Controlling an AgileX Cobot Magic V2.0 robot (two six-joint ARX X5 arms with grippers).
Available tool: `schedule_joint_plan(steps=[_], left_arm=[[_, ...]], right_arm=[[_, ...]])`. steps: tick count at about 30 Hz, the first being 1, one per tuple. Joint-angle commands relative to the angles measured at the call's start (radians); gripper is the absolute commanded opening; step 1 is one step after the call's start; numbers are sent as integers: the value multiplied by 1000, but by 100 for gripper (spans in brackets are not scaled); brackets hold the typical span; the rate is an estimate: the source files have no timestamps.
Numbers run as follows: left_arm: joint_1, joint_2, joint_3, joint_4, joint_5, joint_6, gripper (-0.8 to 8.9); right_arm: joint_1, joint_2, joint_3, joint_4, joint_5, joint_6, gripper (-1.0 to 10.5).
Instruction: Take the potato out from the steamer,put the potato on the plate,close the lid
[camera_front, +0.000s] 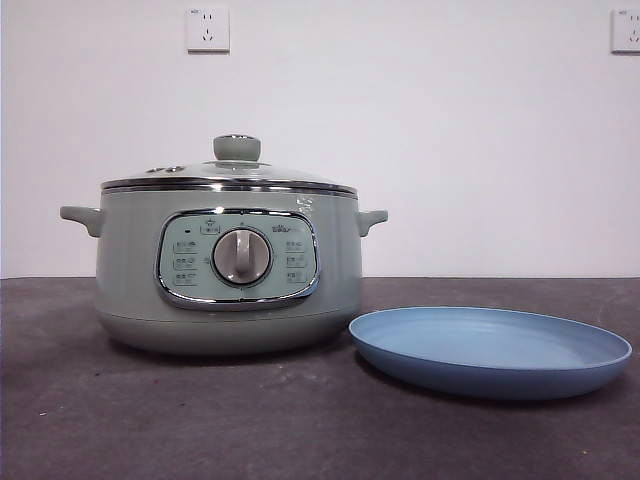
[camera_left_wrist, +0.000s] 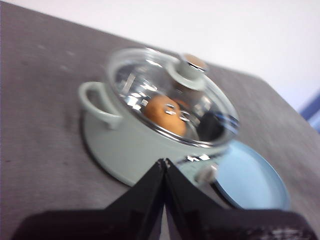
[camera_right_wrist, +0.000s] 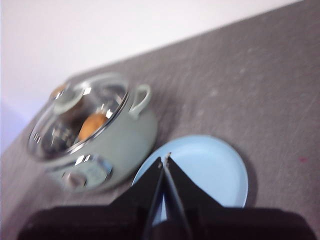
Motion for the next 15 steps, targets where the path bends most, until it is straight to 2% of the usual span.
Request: schedule_joint_plan(steps=[1, 8, 12, 15], left_arm=[[2, 60, 76, -61, 66, 132, -9], [1, 182, 245, -286, 167, 313, -9], [-14, 216, 306, -399, 185, 397, -9], [-29, 216, 326, -417, 182, 415, -7]], right_arm=[[0, 77, 103, -91, -50, -126, -12], [45, 277, 349, -342, -173, -300, -12], [83, 352, 439, -463, -174, -355, -12], [100, 383, 470, -515, -173, -386, -11]])
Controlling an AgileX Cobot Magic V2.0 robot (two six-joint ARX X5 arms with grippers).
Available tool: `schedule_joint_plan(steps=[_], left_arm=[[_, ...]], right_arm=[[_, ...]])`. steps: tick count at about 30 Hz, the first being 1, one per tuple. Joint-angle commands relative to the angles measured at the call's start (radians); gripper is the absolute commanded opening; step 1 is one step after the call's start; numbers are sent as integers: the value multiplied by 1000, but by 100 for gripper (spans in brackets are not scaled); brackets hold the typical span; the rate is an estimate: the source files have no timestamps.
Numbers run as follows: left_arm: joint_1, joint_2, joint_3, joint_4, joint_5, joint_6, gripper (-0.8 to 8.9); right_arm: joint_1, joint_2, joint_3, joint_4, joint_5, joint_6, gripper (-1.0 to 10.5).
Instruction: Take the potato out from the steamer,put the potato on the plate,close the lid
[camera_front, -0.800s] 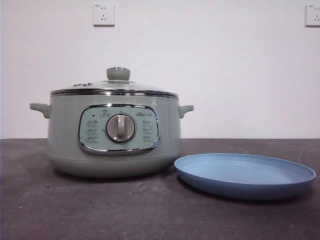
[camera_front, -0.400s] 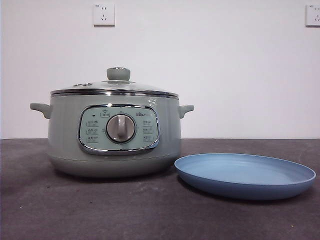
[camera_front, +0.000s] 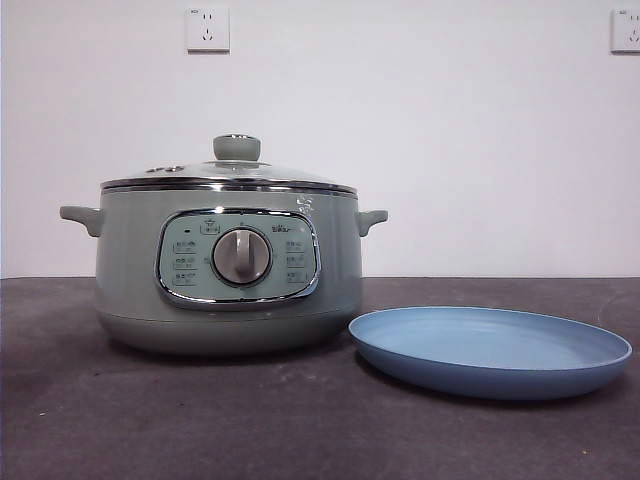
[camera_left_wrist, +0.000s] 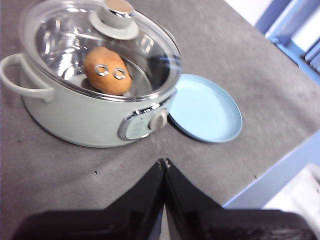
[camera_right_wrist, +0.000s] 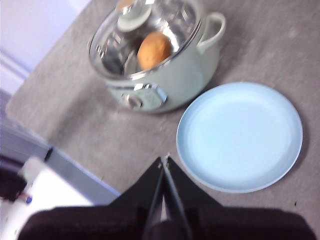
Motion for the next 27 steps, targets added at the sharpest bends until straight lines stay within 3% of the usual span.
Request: schedule_joint_plan(steps=[1, 4, 6, 8, 9, 11, 12, 27], left_arm=[[-12, -3, 13, 0, 6, 53, 0], [-13, -3, 17, 0, 6, 53, 47], [-13, -3, 17, 0, 4, 53, 271], [-13, -3, 17, 4, 4, 52, 529], [-13, -3, 17, 5, 5, 52, 596], [-13, -3, 17, 5, 5, 52, 601], [-13, -3, 17, 5, 5, 52, 600], [-36, 114, 92, 104, -11, 26, 599]], right_arm=[[11, 14, 14, -21, -1, -53, -11], [11, 21, 14, -21, -1, -52, 12], [11, 21, 14, -20, -1, -52, 108], [11, 21, 14, -20, -1, -36, 331], [11, 21, 14, -20, -1, -21, 469], [11, 21, 14, -18, -1, -10, 650], [11, 21, 14, -17, -1, -9, 665], [11, 21, 14, -17, -2, -8, 661]])
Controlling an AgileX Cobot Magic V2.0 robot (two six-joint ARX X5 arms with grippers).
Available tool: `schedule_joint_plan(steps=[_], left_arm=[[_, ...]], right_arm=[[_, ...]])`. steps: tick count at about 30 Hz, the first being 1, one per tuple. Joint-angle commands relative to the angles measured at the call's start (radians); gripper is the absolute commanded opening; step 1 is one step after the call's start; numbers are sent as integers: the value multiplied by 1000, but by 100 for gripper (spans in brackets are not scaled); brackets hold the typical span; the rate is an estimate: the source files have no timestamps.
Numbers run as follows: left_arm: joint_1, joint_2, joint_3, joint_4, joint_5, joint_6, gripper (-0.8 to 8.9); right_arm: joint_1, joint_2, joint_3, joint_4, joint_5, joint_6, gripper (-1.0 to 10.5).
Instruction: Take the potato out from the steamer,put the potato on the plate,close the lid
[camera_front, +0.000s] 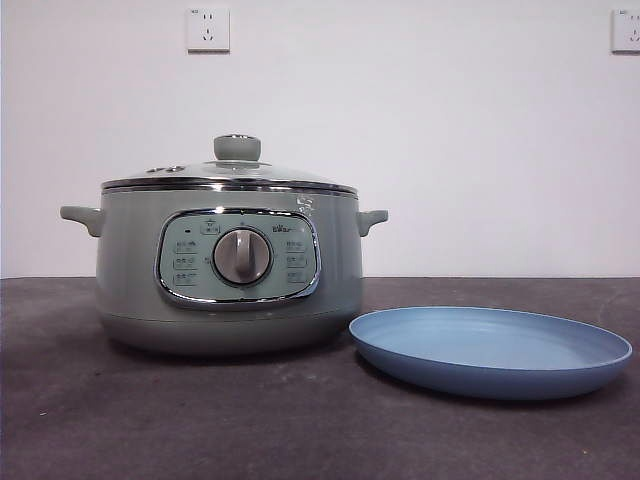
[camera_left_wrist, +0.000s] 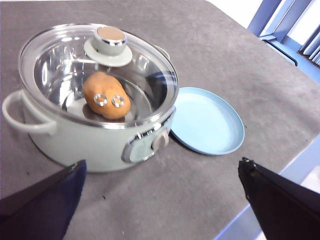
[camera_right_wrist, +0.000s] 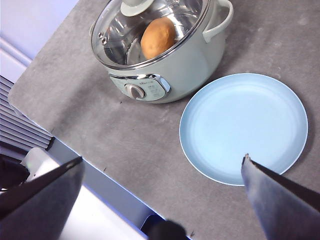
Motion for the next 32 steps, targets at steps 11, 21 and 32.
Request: schedule_joint_plan(steps=[11, 21, 32], left_arm=[[-163, 358, 241, 163, -115, 7, 598], [-308, 694, 388, 291, -286, 50, 598], [-377, 953, 433, 443, -376, 51, 598]], right_arm=[[2, 1, 2, 3, -1, 2, 661], [2, 8, 2, 6, -1, 2, 661], [2, 8, 2, 6, -1, 3, 660]])
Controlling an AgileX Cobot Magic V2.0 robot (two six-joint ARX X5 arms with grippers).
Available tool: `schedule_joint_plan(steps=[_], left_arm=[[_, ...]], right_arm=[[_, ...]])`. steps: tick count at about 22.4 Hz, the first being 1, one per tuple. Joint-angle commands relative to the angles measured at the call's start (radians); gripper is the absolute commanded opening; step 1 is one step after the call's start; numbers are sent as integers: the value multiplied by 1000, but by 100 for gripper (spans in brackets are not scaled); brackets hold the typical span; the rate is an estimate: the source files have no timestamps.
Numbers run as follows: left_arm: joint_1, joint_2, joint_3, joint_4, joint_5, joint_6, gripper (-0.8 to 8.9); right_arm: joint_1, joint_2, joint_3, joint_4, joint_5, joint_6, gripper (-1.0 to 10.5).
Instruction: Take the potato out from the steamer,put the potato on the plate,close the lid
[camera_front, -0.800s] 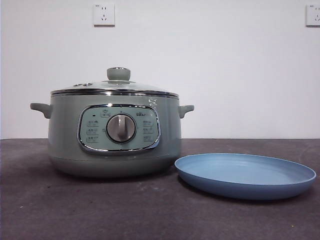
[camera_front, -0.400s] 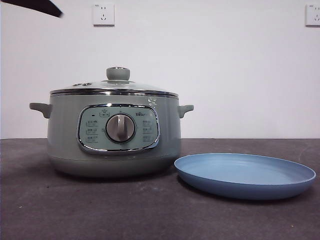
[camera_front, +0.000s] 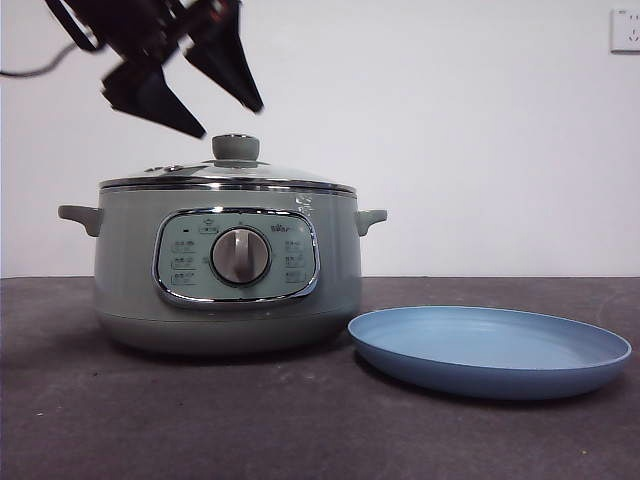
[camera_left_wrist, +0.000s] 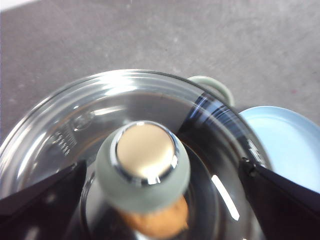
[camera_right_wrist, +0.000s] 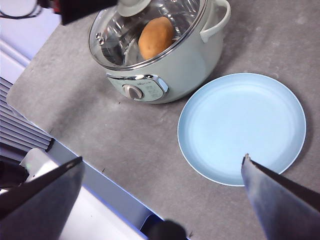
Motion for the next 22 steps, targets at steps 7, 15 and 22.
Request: schedule_joint_plan(steps=[7, 15, 22], left_arm=[[-28, 85, 3, 75, -59, 12, 591], [-32, 85, 3, 70, -72, 11, 144], [-32, 85, 3, 68, -66, 10, -12]], right_arm=[[2, 0, 2, 5, -1, 2, 660], [2, 0, 2, 6, -1, 2, 660], [2, 0, 2, 7, -1, 3, 658]])
